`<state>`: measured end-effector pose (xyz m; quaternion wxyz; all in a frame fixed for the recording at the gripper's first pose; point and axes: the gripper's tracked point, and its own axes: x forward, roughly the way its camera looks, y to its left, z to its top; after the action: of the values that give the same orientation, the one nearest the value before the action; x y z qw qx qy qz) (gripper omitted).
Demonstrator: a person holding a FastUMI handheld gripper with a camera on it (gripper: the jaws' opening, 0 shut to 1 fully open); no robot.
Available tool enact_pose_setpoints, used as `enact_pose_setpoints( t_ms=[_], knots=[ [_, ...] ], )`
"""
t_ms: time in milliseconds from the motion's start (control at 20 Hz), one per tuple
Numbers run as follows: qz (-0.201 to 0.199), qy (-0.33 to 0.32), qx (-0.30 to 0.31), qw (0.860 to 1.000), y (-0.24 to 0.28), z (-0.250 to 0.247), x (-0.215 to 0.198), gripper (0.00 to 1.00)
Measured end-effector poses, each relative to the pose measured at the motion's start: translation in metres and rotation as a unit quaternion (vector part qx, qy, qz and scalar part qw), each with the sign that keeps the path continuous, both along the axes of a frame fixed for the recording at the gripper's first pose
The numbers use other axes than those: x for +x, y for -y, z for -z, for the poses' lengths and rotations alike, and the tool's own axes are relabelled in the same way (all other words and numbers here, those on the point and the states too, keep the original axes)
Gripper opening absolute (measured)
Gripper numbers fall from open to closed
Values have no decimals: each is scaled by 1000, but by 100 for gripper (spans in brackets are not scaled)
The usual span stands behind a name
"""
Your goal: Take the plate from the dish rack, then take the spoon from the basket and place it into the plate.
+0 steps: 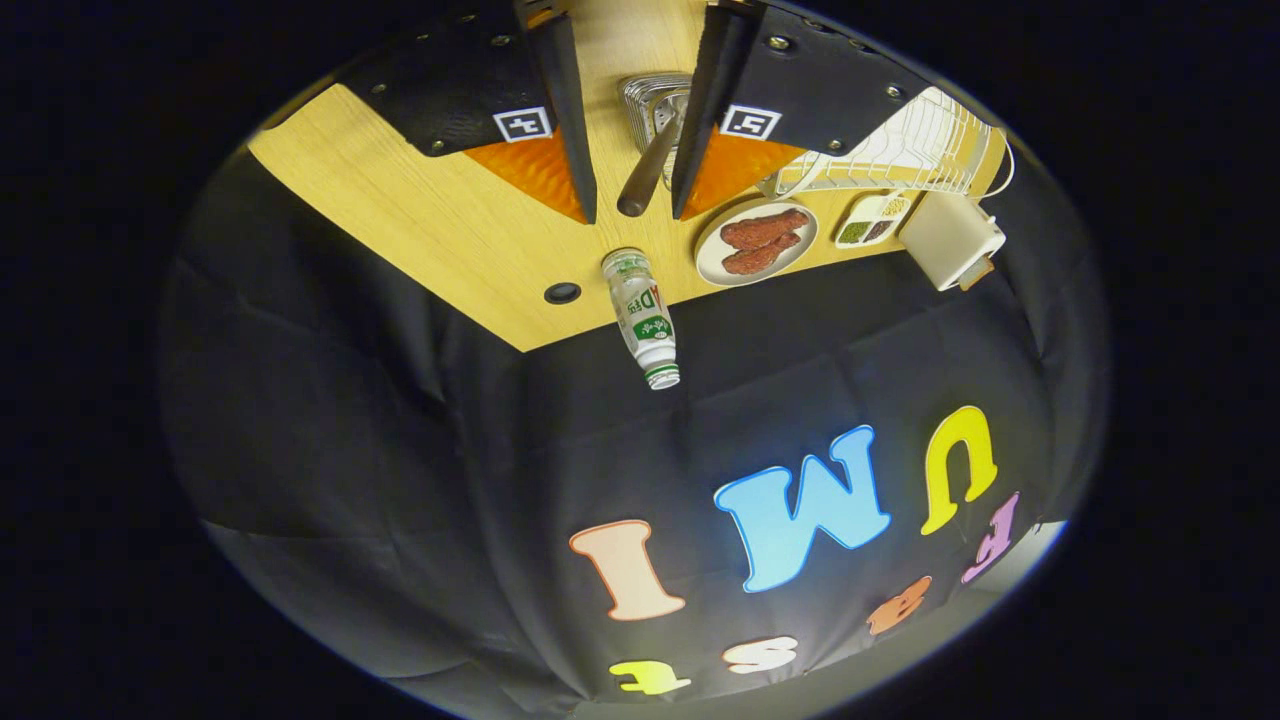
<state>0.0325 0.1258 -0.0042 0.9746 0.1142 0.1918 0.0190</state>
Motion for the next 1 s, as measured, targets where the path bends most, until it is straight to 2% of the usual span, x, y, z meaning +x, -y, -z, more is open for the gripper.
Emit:
enact_pose_setpoints(
  t_ms=[100,150,250,350,400,550,1000],
  knots=[
    [-2,-2,6,1000,-7,6,4,24],
    [-3,-2,9,1000,-9,8,6,24],
    [-3,4,20,1000,-16,1,7,13],
    [-3,11,15,1000,-17,-4,12,12],
    [-2,16,10,1000,-22,-8,9,1],
    [-14,32,-26,999,-21,-23,7,1],
    [-31,85,-37,995,-21,-92,3,0]
  ],
)
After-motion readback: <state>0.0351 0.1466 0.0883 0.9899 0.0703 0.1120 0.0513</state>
